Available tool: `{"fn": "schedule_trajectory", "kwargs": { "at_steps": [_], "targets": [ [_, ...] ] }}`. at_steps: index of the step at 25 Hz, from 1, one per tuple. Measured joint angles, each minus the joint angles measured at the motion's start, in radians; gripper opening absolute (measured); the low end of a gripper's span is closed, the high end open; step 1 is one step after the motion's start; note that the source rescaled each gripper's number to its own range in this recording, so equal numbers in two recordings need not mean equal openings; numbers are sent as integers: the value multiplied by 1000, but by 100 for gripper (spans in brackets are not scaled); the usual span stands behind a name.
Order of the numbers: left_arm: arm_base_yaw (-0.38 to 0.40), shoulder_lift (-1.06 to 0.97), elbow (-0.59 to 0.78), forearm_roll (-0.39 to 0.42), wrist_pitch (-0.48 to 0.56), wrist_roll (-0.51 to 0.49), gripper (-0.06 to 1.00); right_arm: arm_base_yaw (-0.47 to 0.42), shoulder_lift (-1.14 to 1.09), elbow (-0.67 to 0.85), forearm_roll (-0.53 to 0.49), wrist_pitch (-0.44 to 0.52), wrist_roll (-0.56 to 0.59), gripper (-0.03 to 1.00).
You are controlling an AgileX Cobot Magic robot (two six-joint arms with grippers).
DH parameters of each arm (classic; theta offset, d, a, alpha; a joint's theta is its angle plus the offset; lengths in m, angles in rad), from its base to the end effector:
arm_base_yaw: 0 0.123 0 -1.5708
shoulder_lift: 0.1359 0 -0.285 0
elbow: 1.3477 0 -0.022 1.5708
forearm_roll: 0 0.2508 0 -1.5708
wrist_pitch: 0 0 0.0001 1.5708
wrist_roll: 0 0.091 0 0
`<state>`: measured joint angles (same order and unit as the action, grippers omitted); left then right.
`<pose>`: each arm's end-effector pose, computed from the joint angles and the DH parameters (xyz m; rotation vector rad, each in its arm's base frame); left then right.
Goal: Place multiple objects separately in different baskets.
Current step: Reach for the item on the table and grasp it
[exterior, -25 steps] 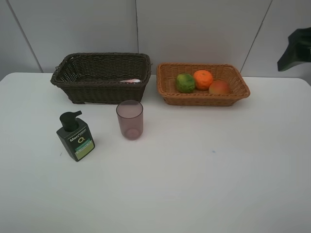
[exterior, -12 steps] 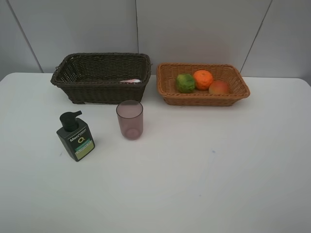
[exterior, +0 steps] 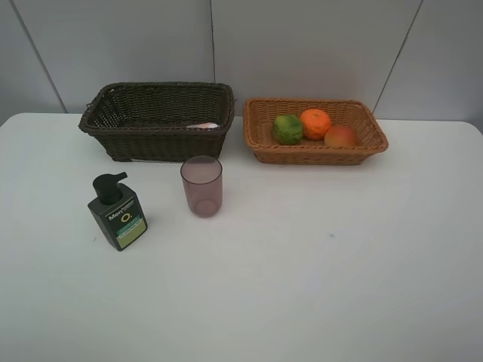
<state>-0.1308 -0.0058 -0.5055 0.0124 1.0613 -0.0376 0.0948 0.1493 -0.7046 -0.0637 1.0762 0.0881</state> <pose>-0.0062 0.0018 0.2787 0.0941 2.0326 -0.0911 -0.0029 -0.0054 0.3329 -0.0011 2.0032 0.0417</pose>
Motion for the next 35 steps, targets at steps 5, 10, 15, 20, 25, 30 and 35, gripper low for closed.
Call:
{"fn": "schedule_trajectory", "kwargs": {
  "at_steps": [5, 10, 15, 20, 25, 30, 35],
  "targets": [
    [0, 0, 0, 0, 0, 0, 100, 0, -129, 108, 1, -13, 0, 86],
    [0, 0, 0, 0, 0, 0, 100, 5, -152, 179, 1, -12, 0, 86],
    [0, 0, 0, 0, 0, 0, 100, 7, -153, 180, 3, -13, -1, 86],
    [0, 0, 0, 0, 0, 0, 100, -43, -153, 180, 3, -13, -2, 86],
    [0, 0, 0, 0, 0, 0, 100, -64, -153, 180, 3, -13, -2, 86],
    [0, 0, 0, 0, 0, 0, 100, -64, -153, 180, 3, -13, -3, 86],
    [0, 0, 0, 0, 0, 0, 100, -64, -153, 180, 3, -13, -3, 86]
  ]
}}
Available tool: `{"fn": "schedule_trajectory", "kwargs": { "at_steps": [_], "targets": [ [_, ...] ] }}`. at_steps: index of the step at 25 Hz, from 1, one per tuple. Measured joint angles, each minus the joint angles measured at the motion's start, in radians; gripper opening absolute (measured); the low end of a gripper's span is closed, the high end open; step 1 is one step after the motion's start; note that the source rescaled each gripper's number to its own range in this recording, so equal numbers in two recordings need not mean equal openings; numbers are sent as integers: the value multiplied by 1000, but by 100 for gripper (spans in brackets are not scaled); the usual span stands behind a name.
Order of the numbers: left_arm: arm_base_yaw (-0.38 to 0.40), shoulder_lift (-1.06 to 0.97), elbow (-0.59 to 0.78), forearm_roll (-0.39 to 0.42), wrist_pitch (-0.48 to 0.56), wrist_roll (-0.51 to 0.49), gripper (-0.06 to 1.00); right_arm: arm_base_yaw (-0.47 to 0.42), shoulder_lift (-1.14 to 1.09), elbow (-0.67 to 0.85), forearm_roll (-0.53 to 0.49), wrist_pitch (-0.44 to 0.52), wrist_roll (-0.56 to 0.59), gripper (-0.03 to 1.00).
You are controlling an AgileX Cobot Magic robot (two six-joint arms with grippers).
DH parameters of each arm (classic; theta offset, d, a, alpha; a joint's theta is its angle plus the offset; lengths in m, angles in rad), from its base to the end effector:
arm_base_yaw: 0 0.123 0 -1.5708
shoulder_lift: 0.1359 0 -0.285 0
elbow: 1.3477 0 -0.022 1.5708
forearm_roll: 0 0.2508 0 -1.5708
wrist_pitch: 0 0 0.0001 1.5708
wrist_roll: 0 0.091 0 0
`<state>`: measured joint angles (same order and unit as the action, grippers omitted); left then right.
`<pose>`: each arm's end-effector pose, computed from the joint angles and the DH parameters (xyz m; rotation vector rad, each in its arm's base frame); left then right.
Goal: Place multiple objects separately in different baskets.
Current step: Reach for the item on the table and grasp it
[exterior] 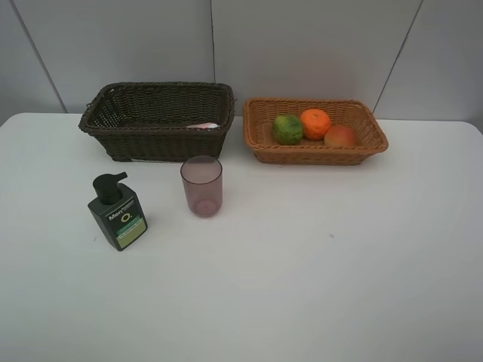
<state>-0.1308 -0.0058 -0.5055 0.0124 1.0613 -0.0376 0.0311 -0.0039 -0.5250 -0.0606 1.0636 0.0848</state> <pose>-0.0062 0.0018 0.2787 0.0941 2.0326 -0.0911 -0.0085 -0.0051 0.2840 0.0581 2.0160 0.0015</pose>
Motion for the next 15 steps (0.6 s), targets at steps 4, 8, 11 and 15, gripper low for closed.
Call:
{"fn": "schedule_trajectory", "kwargs": {
  "at_steps": [4, 8, 11, 15],
  "targets": [
    [0, 0, 0, 0, 0, 0, 100, 0, 0, 0, 0, 0, 0, 86],
    [0, 0, 0, 0, 0, 0, 100, 0, 0, 0, 0, 0, 0, 86],
    [0, 0, 0, 0, 0, 0, 100, 0, 0, 0, 0, 0, 0, 86],
    [0, 0, 0, 0, 0, 0, 100, 0, 0, 0, 0, 0, 0, 86]
  ]
}}
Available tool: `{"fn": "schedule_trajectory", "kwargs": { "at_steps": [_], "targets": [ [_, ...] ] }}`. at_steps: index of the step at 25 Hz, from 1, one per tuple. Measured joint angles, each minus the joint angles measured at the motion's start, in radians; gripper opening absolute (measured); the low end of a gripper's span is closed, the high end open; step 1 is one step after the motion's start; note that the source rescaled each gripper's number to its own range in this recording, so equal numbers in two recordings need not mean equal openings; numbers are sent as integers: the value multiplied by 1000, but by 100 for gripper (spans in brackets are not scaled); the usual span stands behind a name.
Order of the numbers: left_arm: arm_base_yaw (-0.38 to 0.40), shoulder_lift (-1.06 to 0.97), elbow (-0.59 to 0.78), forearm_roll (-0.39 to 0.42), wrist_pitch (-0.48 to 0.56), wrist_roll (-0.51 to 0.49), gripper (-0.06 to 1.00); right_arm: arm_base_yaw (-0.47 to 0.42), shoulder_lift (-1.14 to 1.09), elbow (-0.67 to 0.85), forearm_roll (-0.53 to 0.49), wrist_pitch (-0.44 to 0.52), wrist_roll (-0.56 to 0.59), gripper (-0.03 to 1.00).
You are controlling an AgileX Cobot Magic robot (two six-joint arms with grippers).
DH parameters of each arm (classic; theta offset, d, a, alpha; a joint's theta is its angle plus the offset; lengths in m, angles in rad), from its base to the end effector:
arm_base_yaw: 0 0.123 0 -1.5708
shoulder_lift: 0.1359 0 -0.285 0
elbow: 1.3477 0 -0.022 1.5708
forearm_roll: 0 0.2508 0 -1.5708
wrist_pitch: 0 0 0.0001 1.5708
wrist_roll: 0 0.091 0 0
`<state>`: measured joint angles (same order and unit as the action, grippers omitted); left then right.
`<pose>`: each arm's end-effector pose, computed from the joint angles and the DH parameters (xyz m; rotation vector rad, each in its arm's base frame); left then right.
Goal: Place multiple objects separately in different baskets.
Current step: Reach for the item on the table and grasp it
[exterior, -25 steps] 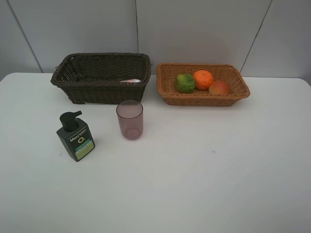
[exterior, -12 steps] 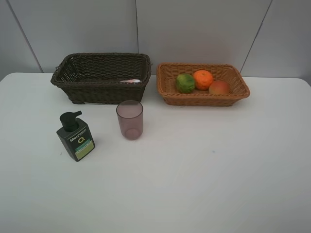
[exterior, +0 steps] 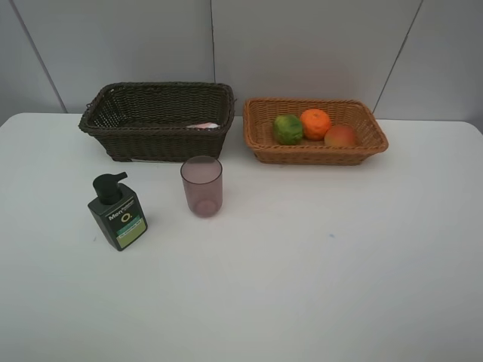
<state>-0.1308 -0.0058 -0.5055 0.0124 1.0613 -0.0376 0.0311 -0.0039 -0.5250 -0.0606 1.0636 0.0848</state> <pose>-0.0062 0.0018 0.2787 0.0941 2.0326 -0.0911 -0.0085 -0.0051 0.2840 0.0581 2.0160 0.0015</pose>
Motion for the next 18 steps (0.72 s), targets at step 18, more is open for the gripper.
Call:
{"fn": "schedule_trajectory", "kwargs": {
  "at_steps": [18],
  "targets": [
    [0, 380, -74, -12, -86, -24, 100, 0, 0, 0, 0, -1, 0, 86]
  ]
}}
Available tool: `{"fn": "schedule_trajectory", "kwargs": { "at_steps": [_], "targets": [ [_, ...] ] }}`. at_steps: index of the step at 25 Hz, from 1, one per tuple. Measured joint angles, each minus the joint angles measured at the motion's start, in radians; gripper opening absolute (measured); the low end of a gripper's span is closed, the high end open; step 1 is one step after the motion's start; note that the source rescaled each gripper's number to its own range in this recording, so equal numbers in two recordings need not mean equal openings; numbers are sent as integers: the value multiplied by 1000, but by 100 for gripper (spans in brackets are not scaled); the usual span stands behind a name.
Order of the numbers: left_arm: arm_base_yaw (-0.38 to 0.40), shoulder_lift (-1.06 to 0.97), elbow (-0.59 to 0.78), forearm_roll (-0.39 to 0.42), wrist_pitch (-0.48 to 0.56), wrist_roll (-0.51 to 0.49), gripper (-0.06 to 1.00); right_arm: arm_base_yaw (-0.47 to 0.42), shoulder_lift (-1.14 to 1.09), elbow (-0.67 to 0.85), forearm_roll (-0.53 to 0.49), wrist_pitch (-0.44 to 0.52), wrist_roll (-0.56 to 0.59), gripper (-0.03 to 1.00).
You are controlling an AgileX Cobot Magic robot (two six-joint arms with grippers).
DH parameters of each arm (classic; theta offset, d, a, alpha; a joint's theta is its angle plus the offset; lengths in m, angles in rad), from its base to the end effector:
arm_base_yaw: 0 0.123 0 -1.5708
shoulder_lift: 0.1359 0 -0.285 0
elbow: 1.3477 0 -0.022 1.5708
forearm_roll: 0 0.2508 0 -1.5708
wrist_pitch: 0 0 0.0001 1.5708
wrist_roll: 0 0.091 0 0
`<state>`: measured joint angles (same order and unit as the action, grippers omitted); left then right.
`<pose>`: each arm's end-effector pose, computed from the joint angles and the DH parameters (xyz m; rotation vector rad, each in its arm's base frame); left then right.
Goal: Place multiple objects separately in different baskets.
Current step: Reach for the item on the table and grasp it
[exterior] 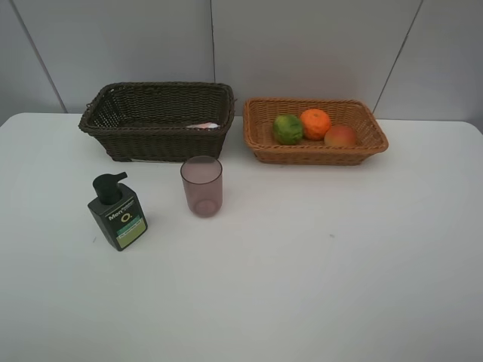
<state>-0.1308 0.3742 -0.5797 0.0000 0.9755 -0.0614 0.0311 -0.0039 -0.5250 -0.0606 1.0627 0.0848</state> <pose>0.0551 -0.0073 0.2981 0.0783 2.2543 -0.1030 -0.0084 -0.0051 0.2841 0.0580 2.0151 0.0015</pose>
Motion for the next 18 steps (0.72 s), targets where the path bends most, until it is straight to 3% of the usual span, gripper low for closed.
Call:
{"fn": "schedule_trajectory", "kwargs": {
  "at_steps": [7, 12, 18],
  "targets": [
    [-16, 489, -212, 0, -34, 61, 100, 0, 0, 0, 0, 0, 0, 86],
    [-109, 799, -384, 0, -17, 116, 100, 0, 0, 0, 0, 0, 0, 86],
    [-222, 1074, -519, 0, 48, 263, 100, 0, 0, 0, 0, 0, 0, 86]
  ]
}}
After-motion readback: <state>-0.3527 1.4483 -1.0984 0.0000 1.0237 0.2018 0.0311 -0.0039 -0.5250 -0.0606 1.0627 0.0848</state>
